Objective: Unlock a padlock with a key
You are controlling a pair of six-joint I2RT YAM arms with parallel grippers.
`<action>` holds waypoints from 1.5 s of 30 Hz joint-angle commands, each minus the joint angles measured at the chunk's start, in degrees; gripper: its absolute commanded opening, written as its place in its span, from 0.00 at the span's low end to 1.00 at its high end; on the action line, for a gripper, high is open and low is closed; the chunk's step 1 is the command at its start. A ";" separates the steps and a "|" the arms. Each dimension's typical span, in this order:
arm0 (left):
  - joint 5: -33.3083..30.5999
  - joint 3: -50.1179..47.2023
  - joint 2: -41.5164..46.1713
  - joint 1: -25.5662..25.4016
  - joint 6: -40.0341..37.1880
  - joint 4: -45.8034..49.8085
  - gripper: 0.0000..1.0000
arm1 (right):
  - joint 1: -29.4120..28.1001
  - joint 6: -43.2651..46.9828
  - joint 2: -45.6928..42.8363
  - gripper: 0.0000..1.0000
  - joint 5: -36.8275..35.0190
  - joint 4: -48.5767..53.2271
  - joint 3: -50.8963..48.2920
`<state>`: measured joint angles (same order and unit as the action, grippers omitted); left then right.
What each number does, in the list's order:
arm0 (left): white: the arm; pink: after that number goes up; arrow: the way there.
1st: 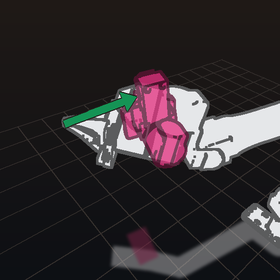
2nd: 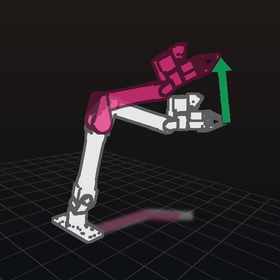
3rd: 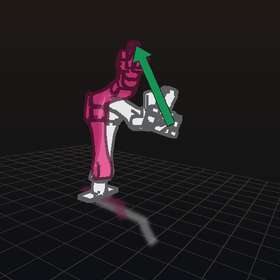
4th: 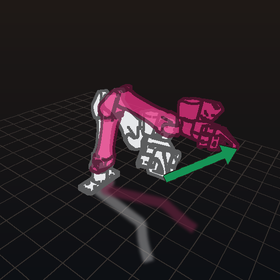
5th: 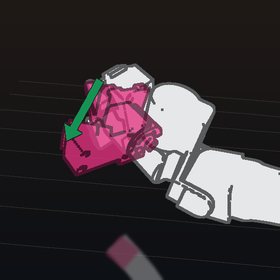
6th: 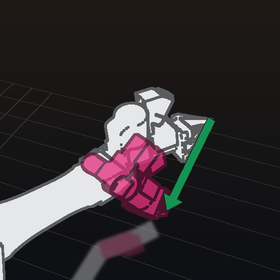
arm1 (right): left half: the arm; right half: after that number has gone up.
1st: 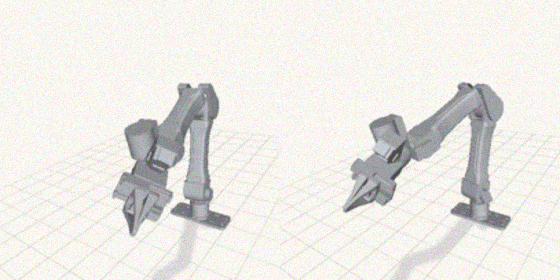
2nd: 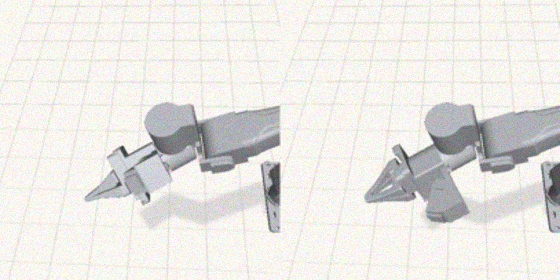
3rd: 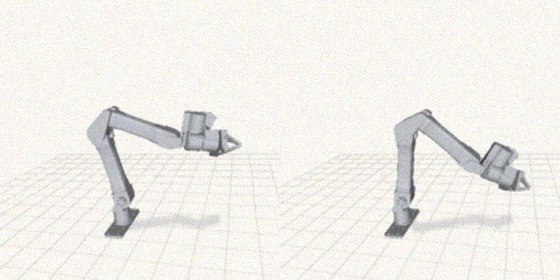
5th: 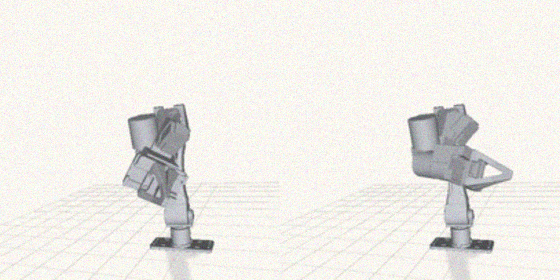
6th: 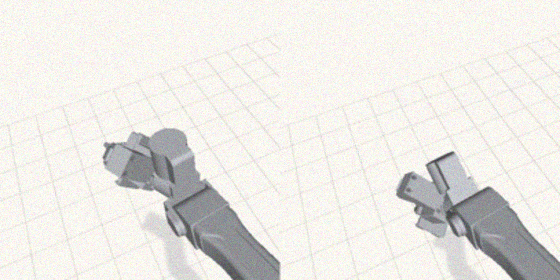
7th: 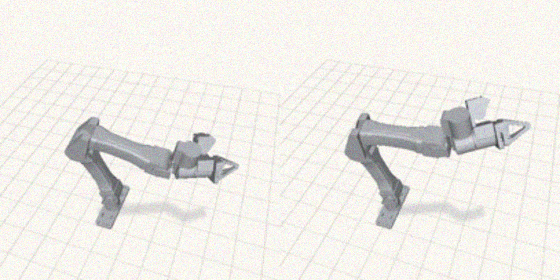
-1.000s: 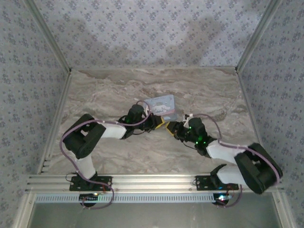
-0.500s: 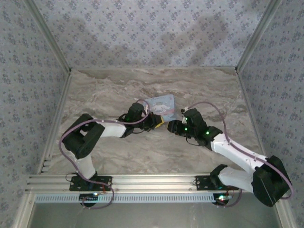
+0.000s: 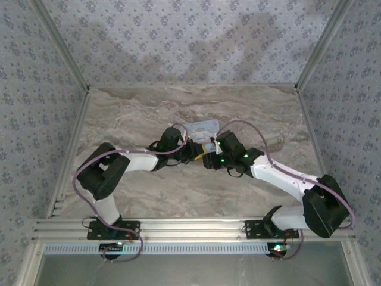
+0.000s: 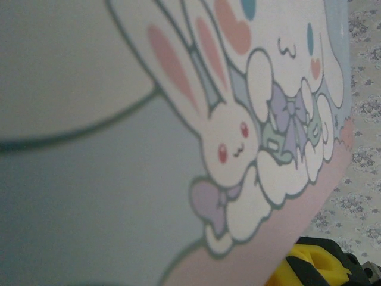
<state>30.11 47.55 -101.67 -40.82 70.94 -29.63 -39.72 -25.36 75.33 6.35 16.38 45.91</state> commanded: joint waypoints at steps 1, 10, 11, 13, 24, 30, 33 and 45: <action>2.31 2.35 2.61 0.30 -1.00 0.61 0.00 | -0.58 3.65 1.49 0.45 -2.41 1.94 2.67; 2.54 2.55 2.88 0.39 -1.15 1.32 0.00 | -1.31 6.01 4.59 0.44 -3.65 2.46 4.97; 2.50 2.64 2.88 0.41 -1.21 1.41 0.00 | -1.32 6.32 4.84 0.44 -3.88 2.46 5.15; 2.66 2.68 2.88 0.42 -1.17 1.41 0.00 | -1.46 6.90 5.45 0.44 -4.11 2.64 5.66; 3.36 3.08 2.97 0.42 -1.13 1.60 0.00 | -2.45 8.97 7.89 0.38 -6.89 3.15 7.78; 3.55 2.82 3.05 0.41 -0.98 1.26 0.00 | -2.74 10.23 8.87 0.38 -7.21 3.58 8.86; 3.60 2.90 3.10 0.52 -0.80 1.02 0.00 | -2.81 10.58 9.44 0.39 -7.33 3.65 9.18; 3.99 2.64 3.41 0.48 -0.68 0.80 0.00 | -3.69 11.55 10.03 0.08 -8.48 2.42 8.96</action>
<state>31.86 48.36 -100.90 -40.47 70.94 -27.35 -43.07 -14.41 84.99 -1.10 18.94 53.32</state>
